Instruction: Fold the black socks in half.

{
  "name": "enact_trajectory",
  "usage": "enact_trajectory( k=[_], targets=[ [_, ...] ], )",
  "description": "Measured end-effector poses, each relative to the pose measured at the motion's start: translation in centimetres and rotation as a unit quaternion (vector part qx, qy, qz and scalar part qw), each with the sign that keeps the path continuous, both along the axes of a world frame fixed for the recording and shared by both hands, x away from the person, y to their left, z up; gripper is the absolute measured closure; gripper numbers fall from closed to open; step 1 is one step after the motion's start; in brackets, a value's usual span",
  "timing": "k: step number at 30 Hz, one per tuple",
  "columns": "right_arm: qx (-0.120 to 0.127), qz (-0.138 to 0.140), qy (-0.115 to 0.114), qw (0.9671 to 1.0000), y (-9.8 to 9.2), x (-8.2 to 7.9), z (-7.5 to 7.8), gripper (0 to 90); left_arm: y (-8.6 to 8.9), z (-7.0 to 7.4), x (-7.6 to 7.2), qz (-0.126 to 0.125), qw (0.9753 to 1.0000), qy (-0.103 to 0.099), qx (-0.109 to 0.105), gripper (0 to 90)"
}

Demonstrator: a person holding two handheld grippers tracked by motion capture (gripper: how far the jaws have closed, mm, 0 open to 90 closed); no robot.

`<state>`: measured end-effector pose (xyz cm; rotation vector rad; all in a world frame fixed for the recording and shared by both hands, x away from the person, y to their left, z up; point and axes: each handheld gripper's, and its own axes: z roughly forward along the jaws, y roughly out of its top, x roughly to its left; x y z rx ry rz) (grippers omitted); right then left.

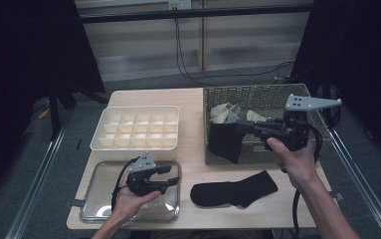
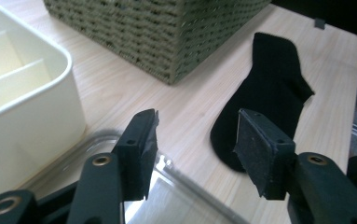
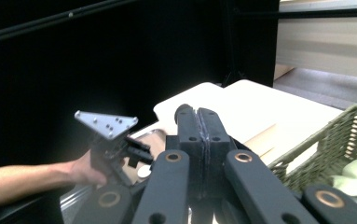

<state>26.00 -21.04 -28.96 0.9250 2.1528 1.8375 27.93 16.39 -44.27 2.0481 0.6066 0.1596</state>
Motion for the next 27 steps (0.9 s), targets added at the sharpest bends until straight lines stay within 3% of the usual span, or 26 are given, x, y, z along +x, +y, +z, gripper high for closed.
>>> enact_trajectory(
  k=[5,10,13,18,23,27],
  targets=[
    [-0.009,0.013,0.015,0.9998,1.3,-1.0,-1.9,89.7,-0.9,0.1,-0.1,-0.020,0.9998,-0.002,0.004,56.9],
    [0.002,0.023,0.037,0.9990,2.4,-1.3,-4.3,89.7,-1.7,-0.1,-0.1,-0.025,0.9997,0.004,0.007,58.5],
    [-0.007,0.026,0.063,0.9977,3.3,-1.8,-6.4,89.7,-1.7,-0.2,-0.1,-0.030,0.9995,0.003,0.006,60.9],
    [-0.009,0.026,0.078,0.9966,3.9,-2.4,-8.4,89.7,-1.6,-0.4,-0.4,-0.034,0.9994,0.007,-0.001,64.1],
    [-0.012,0.013,0.107,0.9941,3.2,-2.1,-10.6,89.7,-2.4,-0.7,-0.2,-0.044,0.9989,0.011,0.009,64.8],
    [-0.024,-0.013,0.127,0.9915,1.9,-1.7,-12.4,89.7,-3.9,-1.3,0.4,-0.061,0.9977,0.019,0.022,65.3]
  ],
)
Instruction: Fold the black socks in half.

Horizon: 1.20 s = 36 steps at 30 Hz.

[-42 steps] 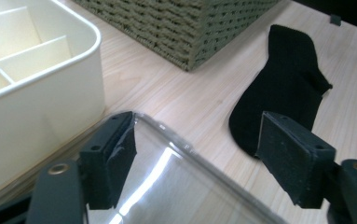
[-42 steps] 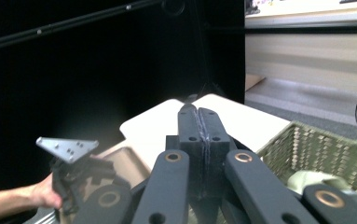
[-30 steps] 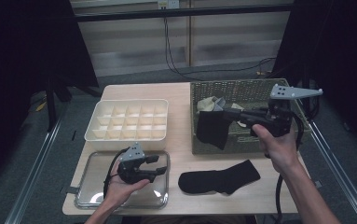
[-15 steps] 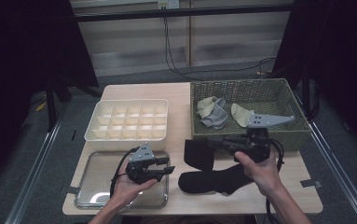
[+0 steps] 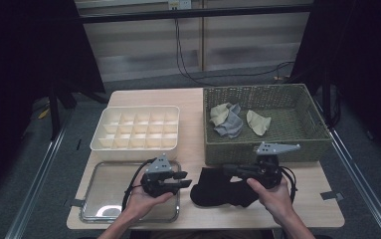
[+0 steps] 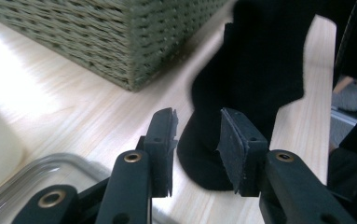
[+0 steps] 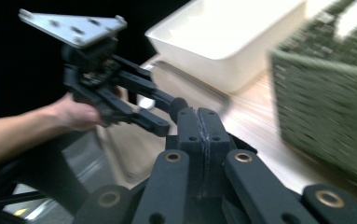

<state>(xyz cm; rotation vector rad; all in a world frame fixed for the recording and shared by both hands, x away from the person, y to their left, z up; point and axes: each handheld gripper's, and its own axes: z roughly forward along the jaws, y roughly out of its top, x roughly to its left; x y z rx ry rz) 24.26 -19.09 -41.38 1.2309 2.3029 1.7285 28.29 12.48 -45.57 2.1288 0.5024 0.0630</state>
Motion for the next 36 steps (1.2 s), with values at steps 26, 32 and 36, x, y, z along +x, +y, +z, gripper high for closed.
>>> enact_trajectory(
  k=[26,32,36],
  targets=[
    [-0.040,-0.055,0.026,0.9973,-3.3,1.9,-5.3,79.6,-5.1,-3.4,0.0,-0.052,0.9973,0.029,0.043,75.0],
    [-0.040,-0.054,0.018,0.9976,-3.5,1.2,-5.0,77.9,-5.1,-3.6,0.0,-0.052,0.9967,0.031,0.054,73.9],
    [-0.044,-0.038,0.027,0.9980,-2.9,1.1,-5.4,78.0,-5.2,-3.9,0.1,-0.051,0.9963,0.035,0.060,73.5]
  ],
)
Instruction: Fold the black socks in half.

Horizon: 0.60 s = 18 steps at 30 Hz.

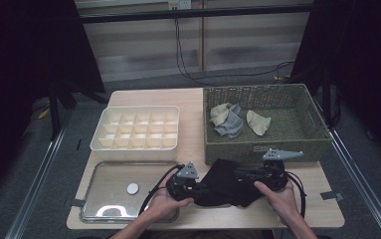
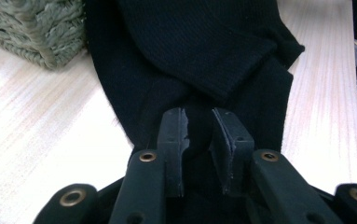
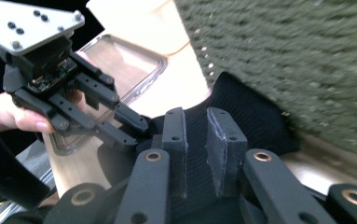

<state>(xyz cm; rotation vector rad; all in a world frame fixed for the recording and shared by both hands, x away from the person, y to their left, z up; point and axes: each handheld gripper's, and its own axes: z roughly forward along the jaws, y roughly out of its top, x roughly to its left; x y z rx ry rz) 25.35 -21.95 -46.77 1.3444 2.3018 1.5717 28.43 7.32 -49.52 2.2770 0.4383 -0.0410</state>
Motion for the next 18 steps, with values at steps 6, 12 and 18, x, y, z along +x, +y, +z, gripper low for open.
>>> enact_trajectory(
  k=[6,12,18],
  targets=[
    [-0.021,0.027,0.016,0.9993,1.3,0.1,-0.9,76.3,0.1,0.0,0.0,0.000,1.0000,0.004,-0.009,71.9],
    [-0.044,0.056,0.030,0.9970,2.7,-0.2,-1.9,71.3,0.4,0.6,0.0,-0.001,0.9995,0.011,-0.031,71.0],
    [-0.073,0.079,0.035,0.9935,4.0,-0.4,-2.7,64.6,0.1,0.4,-0.2,-0.002,0.9994,0.013,-0.032,69.4]
  ],
)
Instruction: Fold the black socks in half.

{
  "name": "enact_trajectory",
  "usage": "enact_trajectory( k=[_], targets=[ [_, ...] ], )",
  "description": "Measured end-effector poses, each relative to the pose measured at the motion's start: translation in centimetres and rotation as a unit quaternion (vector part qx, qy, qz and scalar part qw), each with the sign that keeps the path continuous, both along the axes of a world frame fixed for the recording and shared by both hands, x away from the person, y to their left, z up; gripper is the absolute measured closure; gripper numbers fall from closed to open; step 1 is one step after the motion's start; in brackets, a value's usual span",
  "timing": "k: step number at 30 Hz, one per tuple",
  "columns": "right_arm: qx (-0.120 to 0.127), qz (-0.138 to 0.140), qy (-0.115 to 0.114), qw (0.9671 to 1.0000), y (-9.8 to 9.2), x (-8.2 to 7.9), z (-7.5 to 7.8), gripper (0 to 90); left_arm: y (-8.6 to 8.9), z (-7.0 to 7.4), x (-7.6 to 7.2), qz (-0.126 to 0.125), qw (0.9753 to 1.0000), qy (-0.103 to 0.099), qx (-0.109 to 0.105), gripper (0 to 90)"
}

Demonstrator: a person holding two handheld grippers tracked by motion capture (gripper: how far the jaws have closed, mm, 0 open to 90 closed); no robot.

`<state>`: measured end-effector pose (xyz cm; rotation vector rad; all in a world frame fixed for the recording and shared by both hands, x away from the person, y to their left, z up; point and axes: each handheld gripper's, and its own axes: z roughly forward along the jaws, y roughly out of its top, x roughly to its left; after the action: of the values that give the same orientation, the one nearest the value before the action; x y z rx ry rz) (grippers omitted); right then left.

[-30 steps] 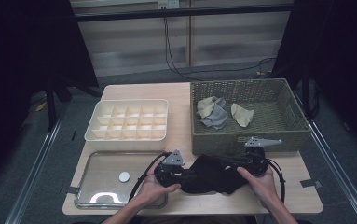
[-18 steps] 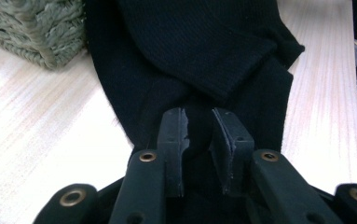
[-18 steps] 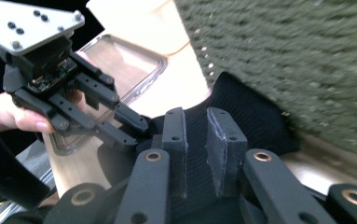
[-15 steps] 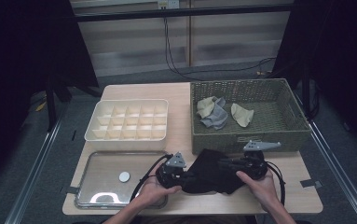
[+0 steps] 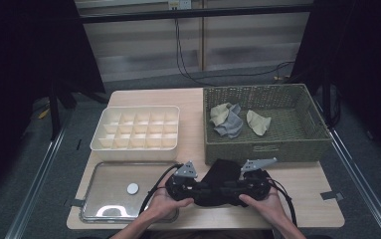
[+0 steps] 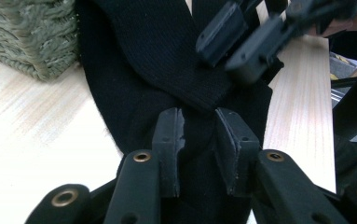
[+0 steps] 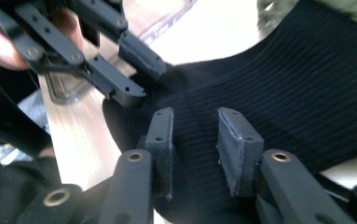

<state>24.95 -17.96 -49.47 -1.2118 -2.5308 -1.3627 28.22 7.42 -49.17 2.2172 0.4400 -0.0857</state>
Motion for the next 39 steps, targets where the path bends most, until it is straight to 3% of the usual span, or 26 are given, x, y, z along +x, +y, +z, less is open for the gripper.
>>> enact_trajectory(
  k=[3,4,7,8,9,10,18,23,28,31,32,34,37,39],
  targets=[
    [-0.026,0.002,-0.003,0.9997,0.4,-0.1,-0.3,64.1,-0.1,-0.2,-0.1,0.003,1.0000,-0.002,0.006,64.8],
    [-0.033,-0.001,-0.004,0.9994,0.5,-0.1,-0.5,67.0,-0.2,-0.2,-0.2,0.003,0.9999,-0.008,0.009,60.1],
    [-0.036,-0.012,0.001,0.9993,0.3,0.1,-0.6,81.2,-0.3,-0.1,-0.1,0.000,0.9999,-0.006,0.010,57.2],
    [-0.028,-0.016,0.003,0.9995,0.1,0.2,-0.5,87.6,-0.3,-0.1,-0.2,0.001,0.9999,-0.006,0.008,56.9],
    [-0.028,-0.016,0.003,0.9995,0.1,0.2,-0.5,87.6,-0.3,-0.1,-0.2,0.003,1.0000,-0.007,0.002,56.9],
    [-0.024,-0.020,0.003,0.9995,0.1,0.3,-0.4,88.1,-0.2,0.1,-0.1,0.001,0.9999,-0.007,0.010,56.9],
    [0.034,-0.055,-0.016,0.9978,-1.9,0.5,1.5,88.7,-0.1,0.4,-0.1,-0.001,0.9999,-0.010,-0.012,66.3],
    [0.053,-0.070,-0.027,0.9958,-2.7,1.0,2.2,88.8,-0.4,0.6,0.0,-0.006,0.9998,-0.014,-0.008,65.5],
    [0.070,-0.084,-0.037,0.9933,-3.2,1.5,2.9,88.7,-1.2,-0.2,-0.1,-0.017,0.9998,-0.012,0.003,65.7],
    [0.071,-0.084,-0.038,0.9932,-3.4,1.6,3.0,88.8,-1.6,-0.6,-0.3,-0.020,0.9995,-0.015,0.019,65.7],
    [0.073,-0.086,-0.040,0.9928,-3.5,1.6,3.0,88.8,-1.5,-0.6,-0.3,-0.022,0.9988,-0.022,0.038,66.0],
    [0.076,-0.089,-0.045,0.9922,-3.7,1.6,3.1,88.8,-1.5,-0.6,-0.2,-0.018,0.9988,-0.029,0.036,70.9],
    [0.080,-0.094,-0.048,0.9912,-3.9,1.6,3.3,88.8,-1.3,-0.5,0.0,-0.011,0.9991,-0.026,0.030,85.9],
    [0.083,-0.096,-0.049,0.9907,-4.1,1.6,3.4,88.8,-1.2,-0.3,0.0,-0.015,0.9992,-0.025,0.027,87.7]
  ],
)
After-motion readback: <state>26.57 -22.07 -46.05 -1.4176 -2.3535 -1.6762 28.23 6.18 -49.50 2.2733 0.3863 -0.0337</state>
